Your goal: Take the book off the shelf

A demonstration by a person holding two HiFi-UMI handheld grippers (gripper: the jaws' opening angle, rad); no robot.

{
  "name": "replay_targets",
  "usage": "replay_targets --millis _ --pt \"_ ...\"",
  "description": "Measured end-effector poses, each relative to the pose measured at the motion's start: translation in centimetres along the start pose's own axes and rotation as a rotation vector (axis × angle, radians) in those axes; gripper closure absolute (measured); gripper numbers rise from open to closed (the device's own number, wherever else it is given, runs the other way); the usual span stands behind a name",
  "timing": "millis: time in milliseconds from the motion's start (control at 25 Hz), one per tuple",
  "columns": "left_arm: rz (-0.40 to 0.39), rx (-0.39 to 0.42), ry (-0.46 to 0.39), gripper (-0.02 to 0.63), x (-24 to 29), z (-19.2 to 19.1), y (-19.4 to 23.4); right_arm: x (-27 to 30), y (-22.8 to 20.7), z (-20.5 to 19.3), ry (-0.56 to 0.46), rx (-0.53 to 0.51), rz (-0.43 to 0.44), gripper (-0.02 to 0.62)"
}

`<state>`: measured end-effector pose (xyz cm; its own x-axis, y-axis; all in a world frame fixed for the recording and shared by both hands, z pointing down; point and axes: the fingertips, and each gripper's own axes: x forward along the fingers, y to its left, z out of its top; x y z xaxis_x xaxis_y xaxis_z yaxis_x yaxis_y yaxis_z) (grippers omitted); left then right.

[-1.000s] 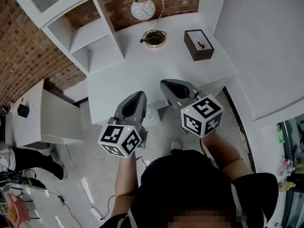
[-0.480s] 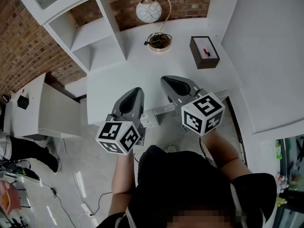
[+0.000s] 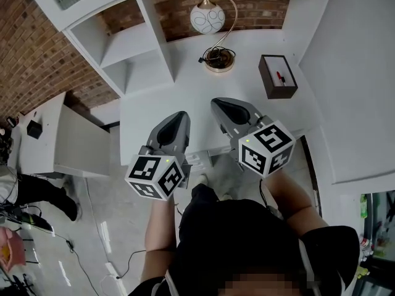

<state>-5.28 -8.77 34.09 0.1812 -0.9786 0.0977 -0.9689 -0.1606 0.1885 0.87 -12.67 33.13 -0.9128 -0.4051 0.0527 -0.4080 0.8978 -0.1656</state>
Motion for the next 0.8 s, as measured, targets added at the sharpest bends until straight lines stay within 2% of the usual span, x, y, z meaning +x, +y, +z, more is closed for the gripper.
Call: replay_targets --millis 240,800 --pt "-0.015 0.01 -0.005 0.6 2.4 1.9 3.0 3.7 -0.5 1.5 -0.01 -0.016 0.003 0.596" --pt "-0.112 0.058 -0.032 0.6 7.6 6.6 8.5 11.2 -2.1 5.4 -0.04 -0.095 -0.037 0.596"
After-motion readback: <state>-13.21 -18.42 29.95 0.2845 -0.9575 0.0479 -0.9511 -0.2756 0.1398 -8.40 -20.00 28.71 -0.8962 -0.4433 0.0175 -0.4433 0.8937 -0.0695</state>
